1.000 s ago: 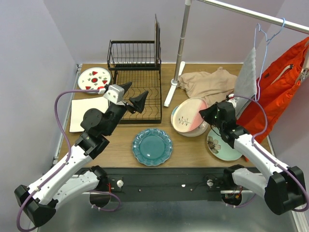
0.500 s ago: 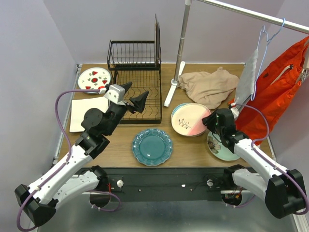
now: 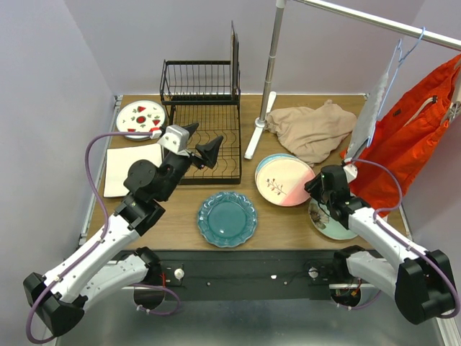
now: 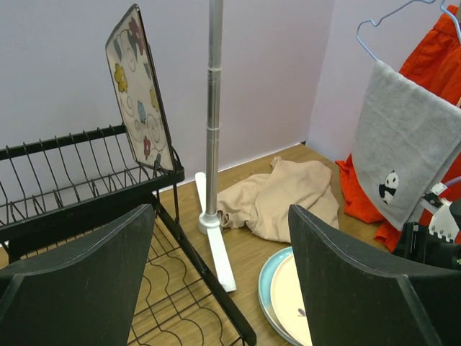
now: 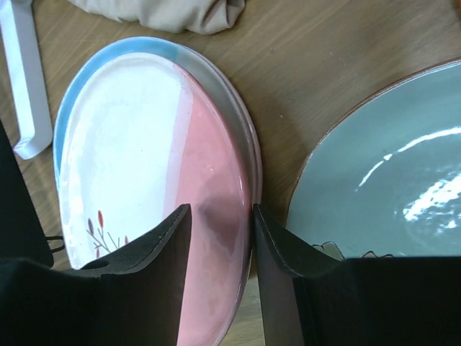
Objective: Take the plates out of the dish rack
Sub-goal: Place the plate at the center of the board, then unload the plate from the dish rack.
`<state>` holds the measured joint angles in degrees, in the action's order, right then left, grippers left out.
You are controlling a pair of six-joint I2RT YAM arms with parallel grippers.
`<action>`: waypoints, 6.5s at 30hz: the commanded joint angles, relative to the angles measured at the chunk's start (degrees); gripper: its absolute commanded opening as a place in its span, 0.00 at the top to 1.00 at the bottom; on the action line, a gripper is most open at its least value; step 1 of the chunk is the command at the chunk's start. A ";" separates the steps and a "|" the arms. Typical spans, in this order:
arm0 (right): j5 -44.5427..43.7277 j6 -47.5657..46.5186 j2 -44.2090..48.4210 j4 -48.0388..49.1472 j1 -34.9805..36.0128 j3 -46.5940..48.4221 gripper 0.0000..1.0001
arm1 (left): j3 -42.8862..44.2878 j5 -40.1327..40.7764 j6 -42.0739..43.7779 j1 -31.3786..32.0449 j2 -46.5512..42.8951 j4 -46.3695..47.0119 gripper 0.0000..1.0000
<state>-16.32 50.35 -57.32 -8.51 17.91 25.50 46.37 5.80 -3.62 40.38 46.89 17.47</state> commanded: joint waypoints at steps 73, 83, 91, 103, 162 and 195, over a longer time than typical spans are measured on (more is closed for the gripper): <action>1.28 -14.66 -13.26 -2.46 -0.16 12.65 0.64 | 0.48 0.00 1.16 0.40 -1.28 0.72 0.17; 10.34 -15.02 -10.53 -3.26 -0.25 10.54 0.72 | 0.21 0.26 1.25 0.31 -1.19 0.81 0.17; 9.90 -15.37 -14.31 -1.95 -0.24 9.31 0.75 | -0.05 0.17 1.51 0.40 -0.84 1.33 0.17; 8.40 -15.98 -16.59 -1.33 -0.25 9.04 0.75 | 1.18 4.48 0.80 0.05 2.32 0.19 0.12; 31.43 -21.08 16.62 -13.37 -0.16 20.74 0.01 | 65.95 -22.50 2.83 -16.65 57.95 -17.83 0.45; 31.44 -21.52 17.24 -13.64 -0.07 21.88 0.01 | 71.67 -16.70 3.88 -16.56 70.35 -15.45 0.58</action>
<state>14.52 28.93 -40.82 -21.17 17.89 45.30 116.55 -11.92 0.67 23.64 114.76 0.54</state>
